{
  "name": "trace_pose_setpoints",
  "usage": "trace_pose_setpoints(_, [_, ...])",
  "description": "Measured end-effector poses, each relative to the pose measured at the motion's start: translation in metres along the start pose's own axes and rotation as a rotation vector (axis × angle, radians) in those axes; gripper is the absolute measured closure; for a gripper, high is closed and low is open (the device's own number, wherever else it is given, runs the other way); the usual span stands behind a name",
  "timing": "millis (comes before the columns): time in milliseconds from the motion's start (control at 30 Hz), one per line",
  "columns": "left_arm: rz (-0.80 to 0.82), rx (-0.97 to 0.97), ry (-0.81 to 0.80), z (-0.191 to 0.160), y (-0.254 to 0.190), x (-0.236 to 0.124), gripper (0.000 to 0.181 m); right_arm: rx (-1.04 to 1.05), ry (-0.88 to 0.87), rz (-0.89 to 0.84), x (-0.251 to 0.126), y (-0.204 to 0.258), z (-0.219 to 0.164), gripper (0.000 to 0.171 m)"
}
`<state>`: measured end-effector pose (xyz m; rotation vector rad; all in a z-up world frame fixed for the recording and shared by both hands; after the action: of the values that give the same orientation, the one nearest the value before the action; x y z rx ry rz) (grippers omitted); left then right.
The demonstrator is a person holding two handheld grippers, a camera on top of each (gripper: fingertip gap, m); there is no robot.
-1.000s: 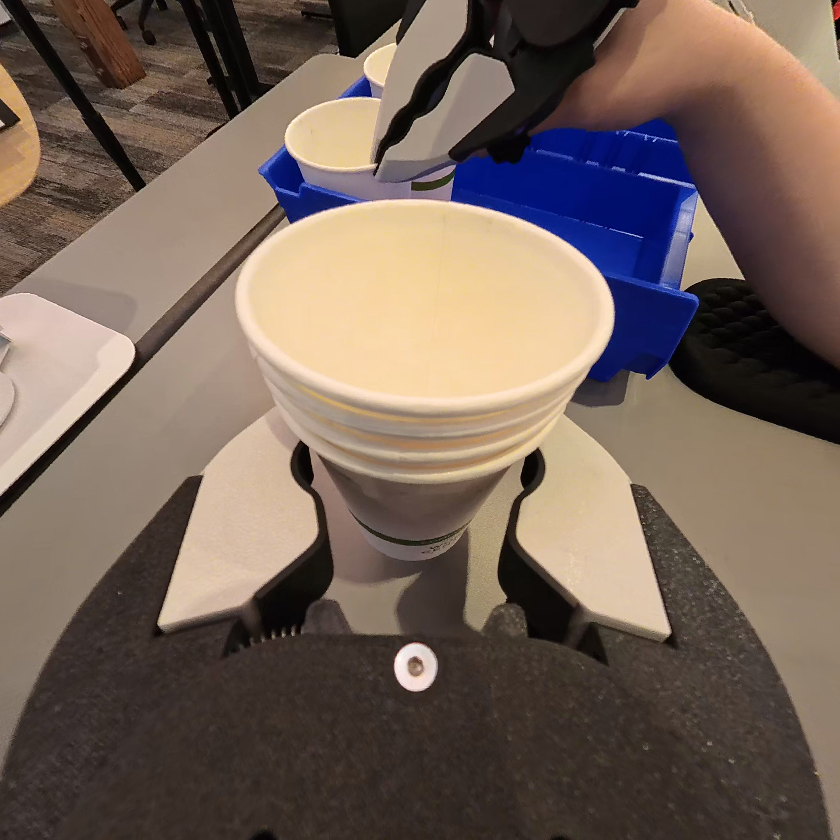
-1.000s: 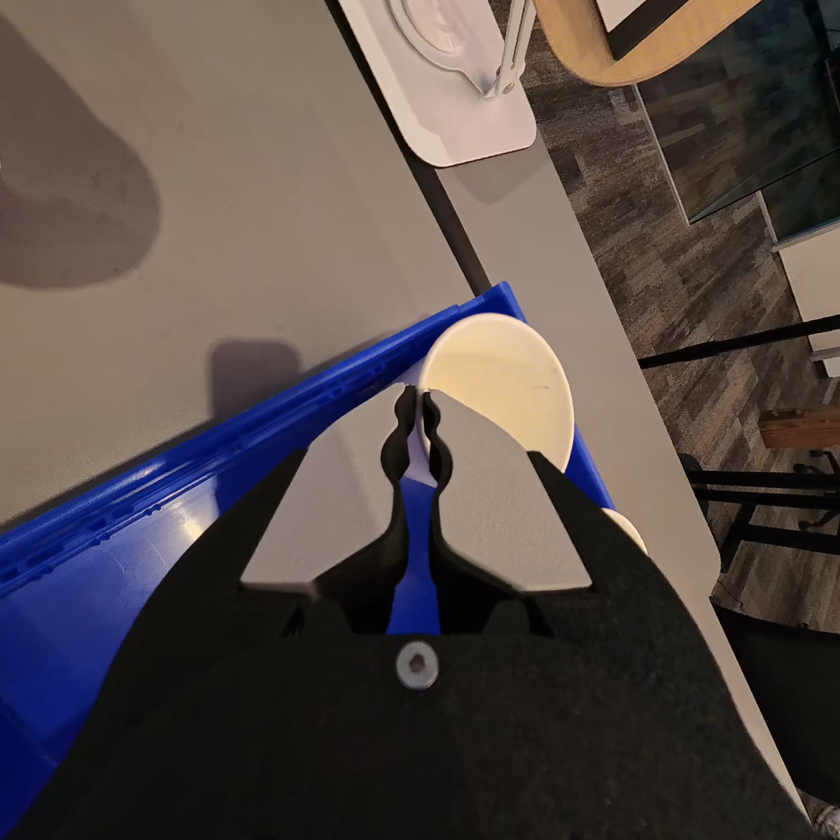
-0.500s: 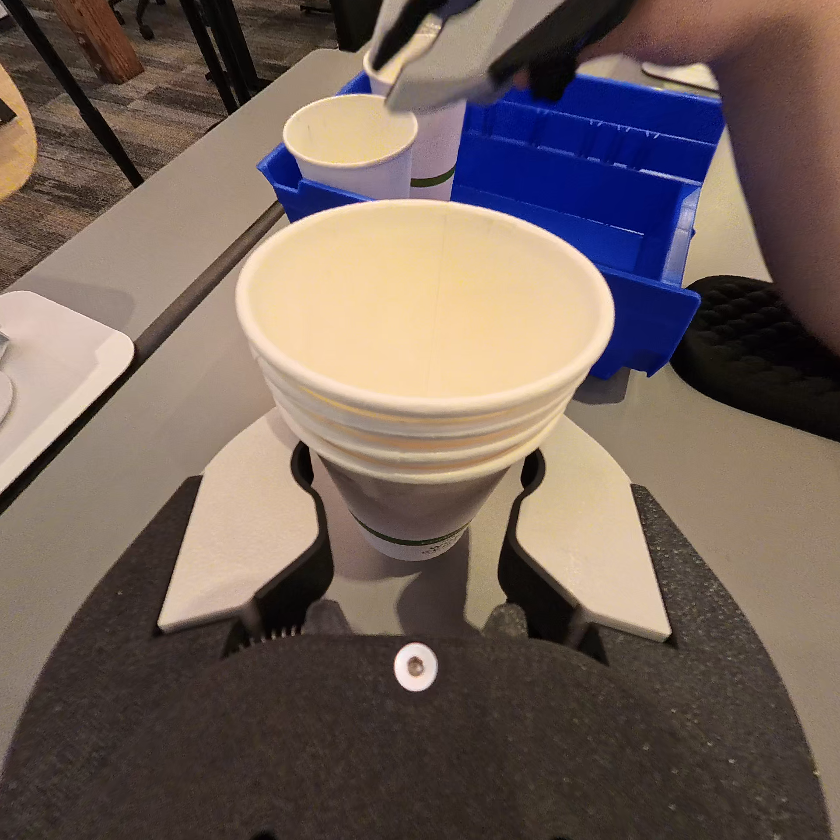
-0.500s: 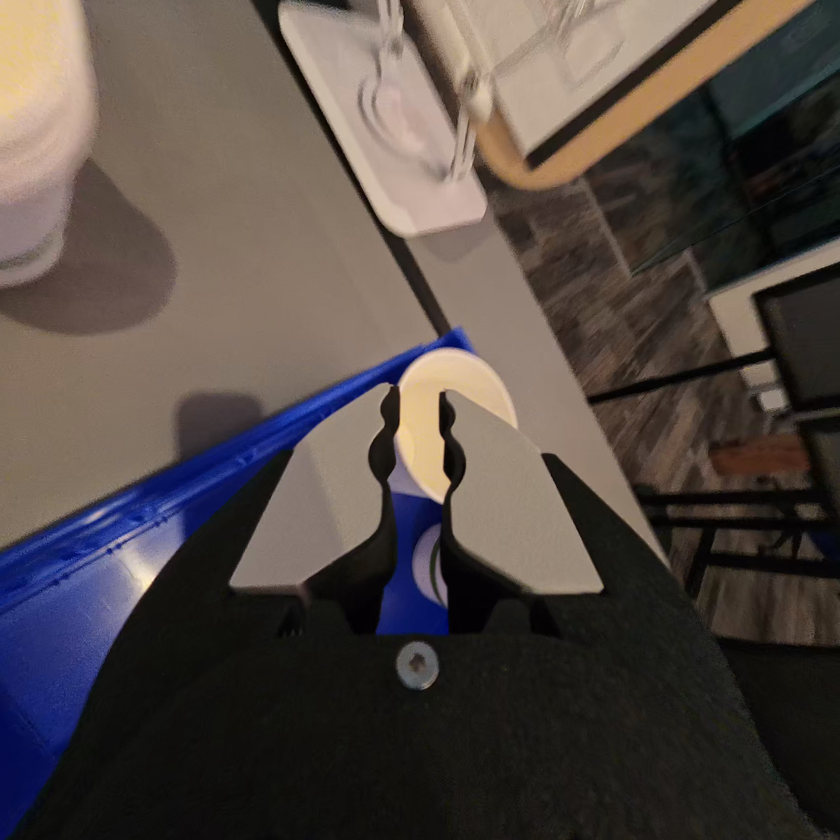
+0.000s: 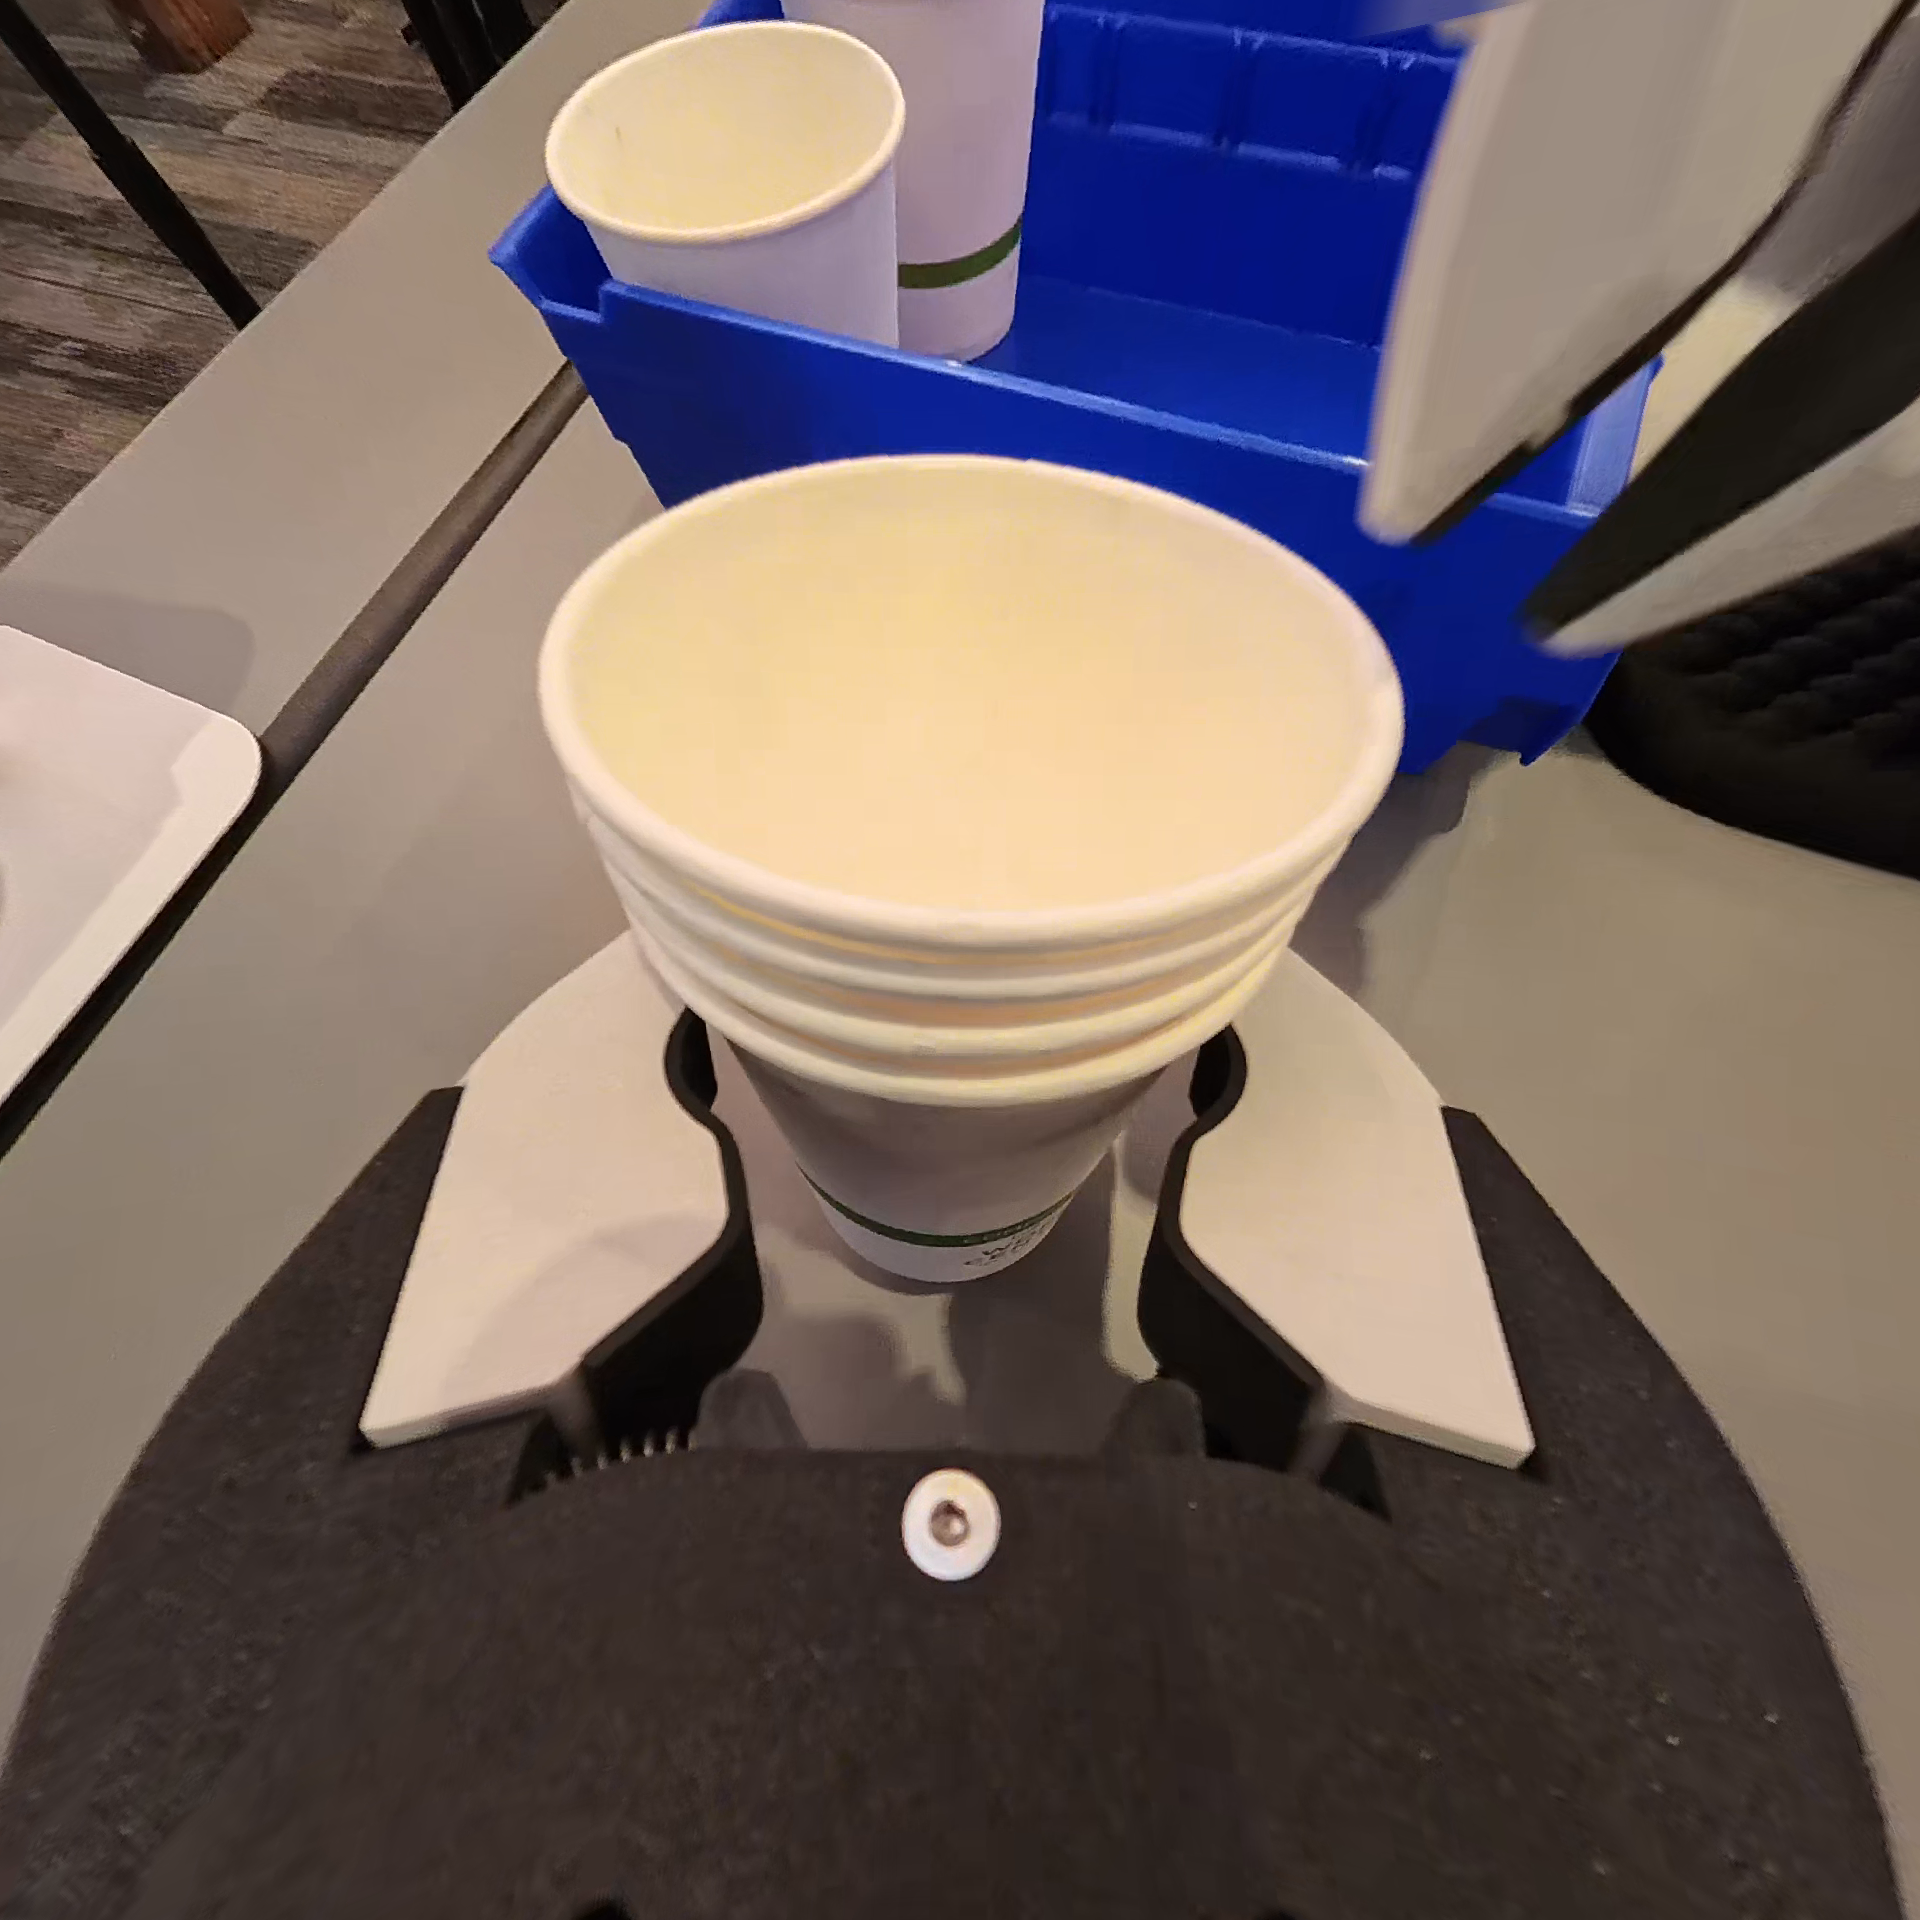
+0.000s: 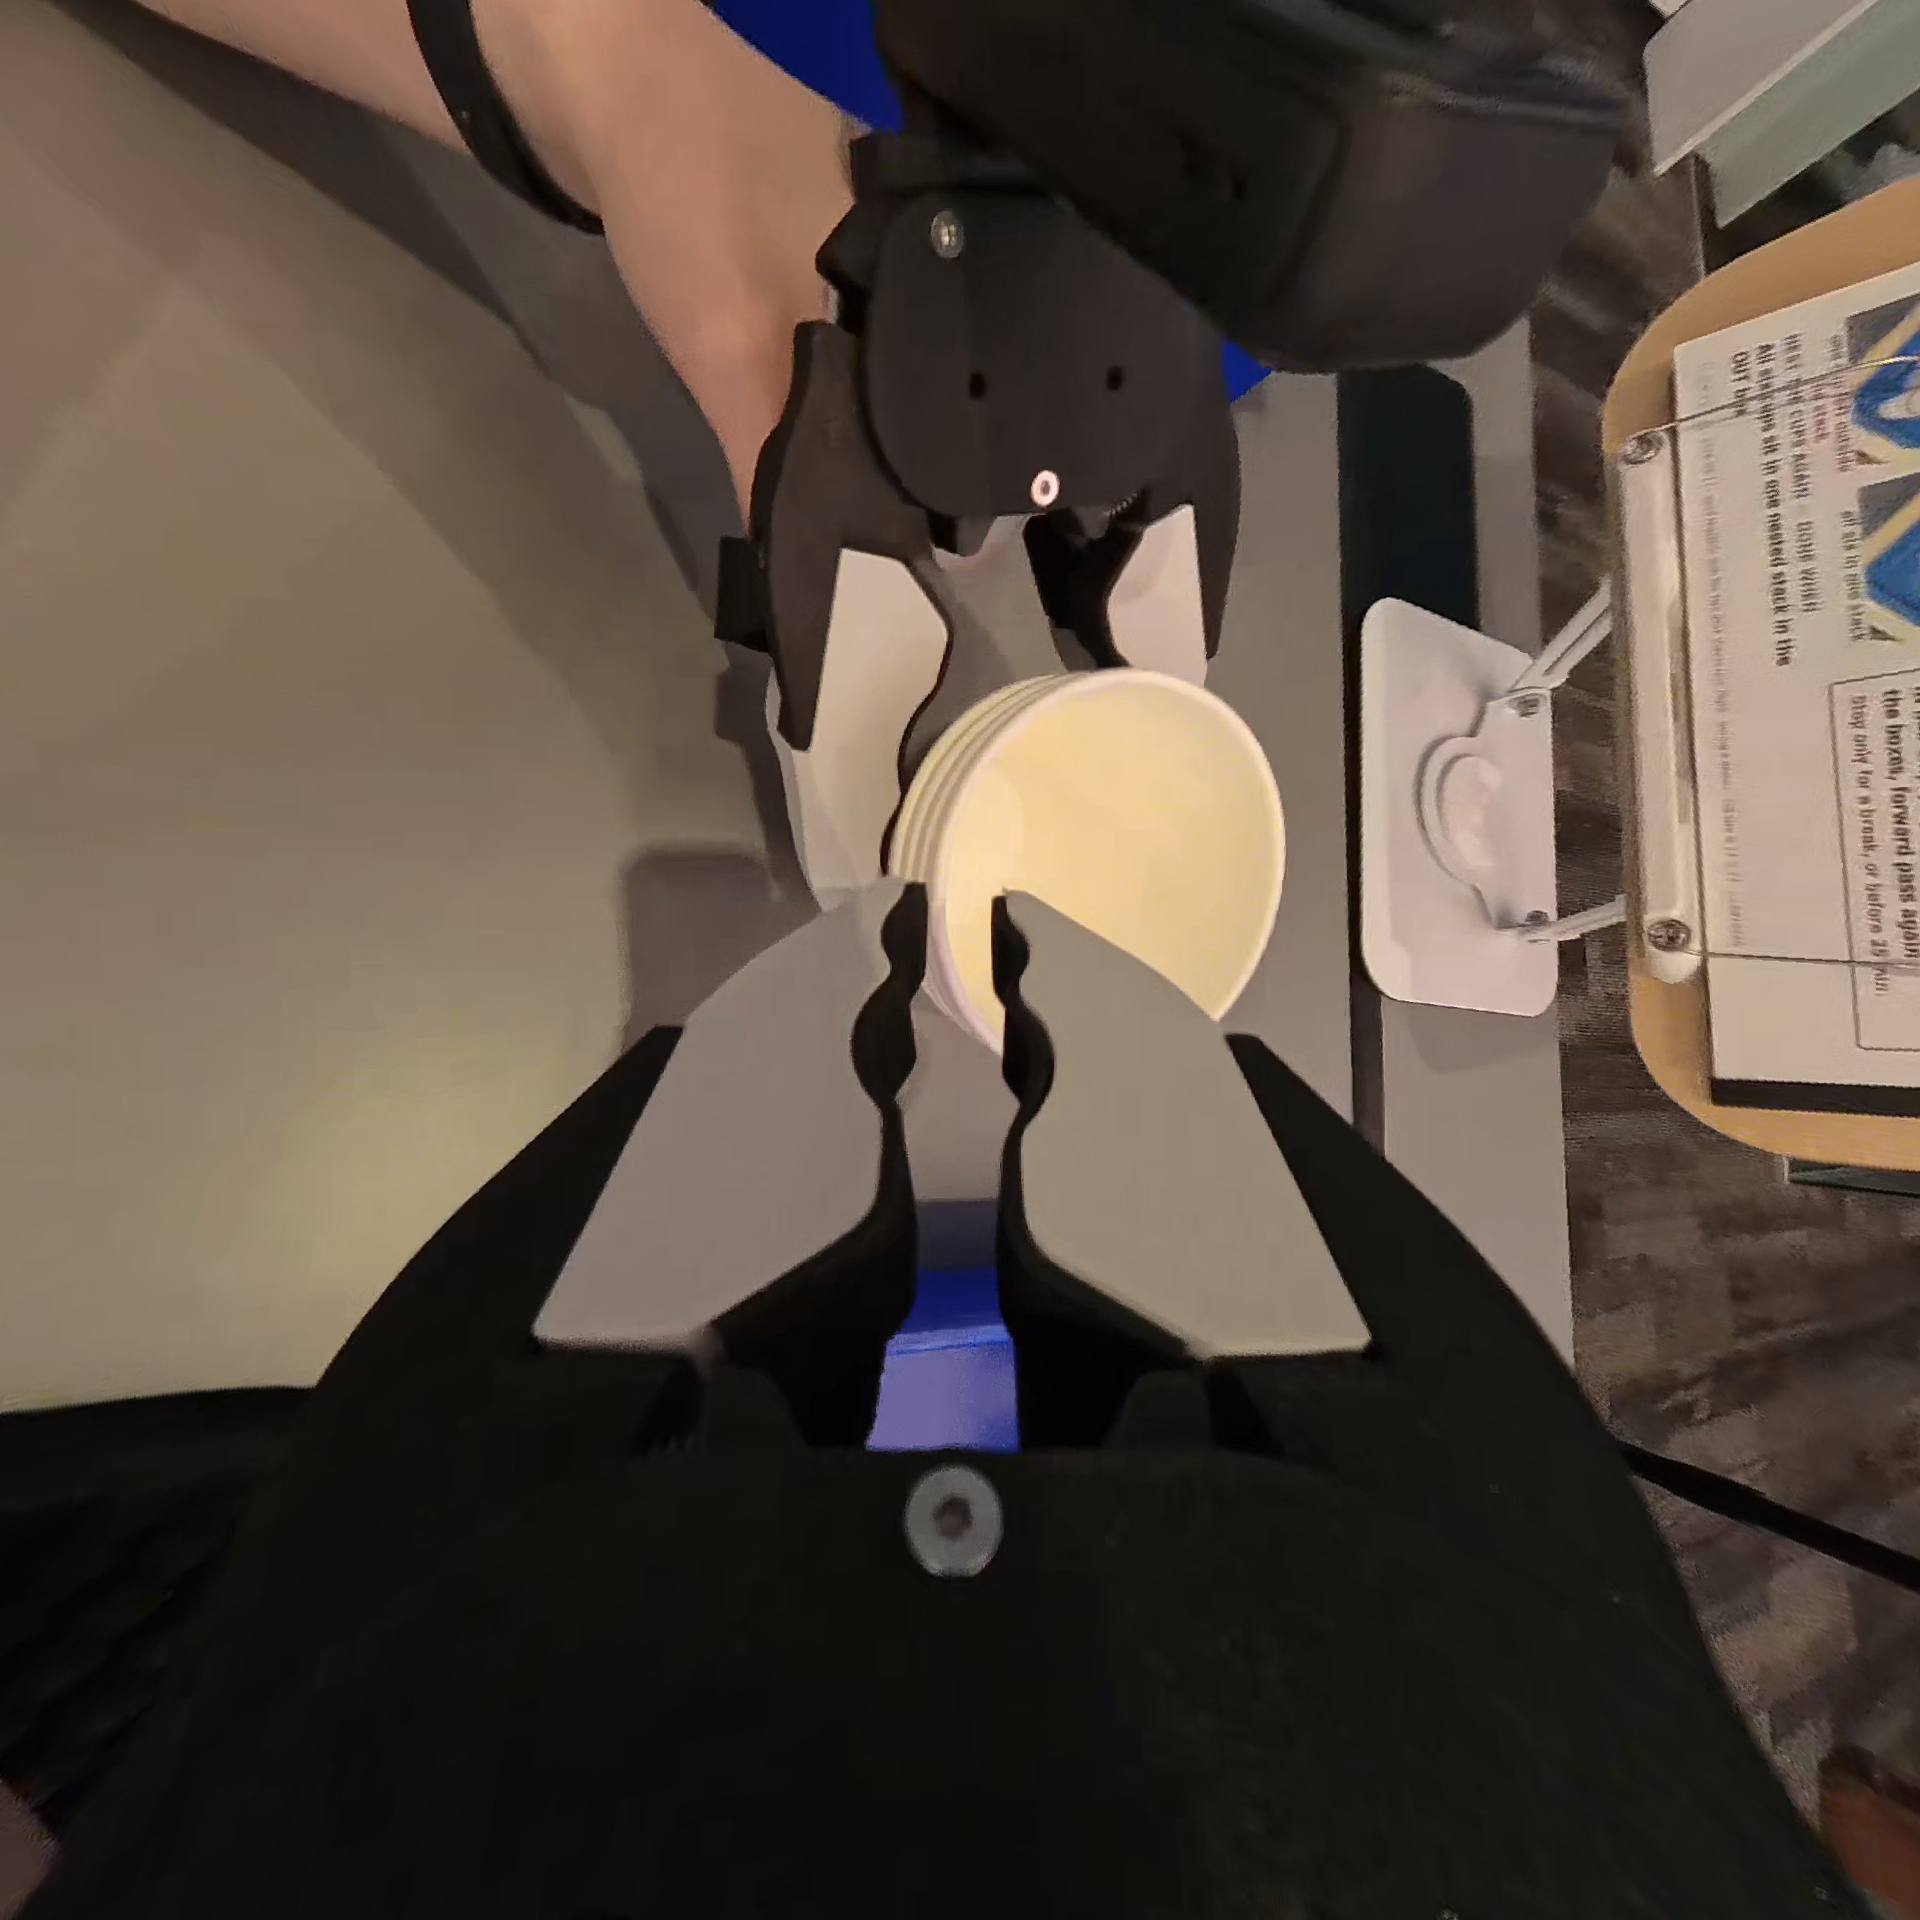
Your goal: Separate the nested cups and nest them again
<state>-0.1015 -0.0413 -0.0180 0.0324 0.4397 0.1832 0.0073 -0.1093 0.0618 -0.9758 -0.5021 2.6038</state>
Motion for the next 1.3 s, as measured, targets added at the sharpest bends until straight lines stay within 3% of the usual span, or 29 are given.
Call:
trace_pose_setpoints(500, [-0.009,0.005,0.005,0.0,-0.002,0.001,0.09,0.031,0.053,0.061,0.015,0.001,-0.008,0.168])
trace_pose_setpoints(1300, [-0.029,0.003,-0.001,0.001,-0.005,0.001,0.09,0.058,0.021,0.088,0.006,0.001,-0.009,0.168])
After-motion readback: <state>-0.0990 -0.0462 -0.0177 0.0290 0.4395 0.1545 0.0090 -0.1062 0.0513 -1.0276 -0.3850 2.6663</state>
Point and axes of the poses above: each gripper's, where its closed fingertips meet, x out along the fingers, z out of its top, y = z × x across the jaws, the point moved 8 cm from there along -x, back along the fingers, and after that the axes turned 12 degrees about -y, right-handed, at the moved point
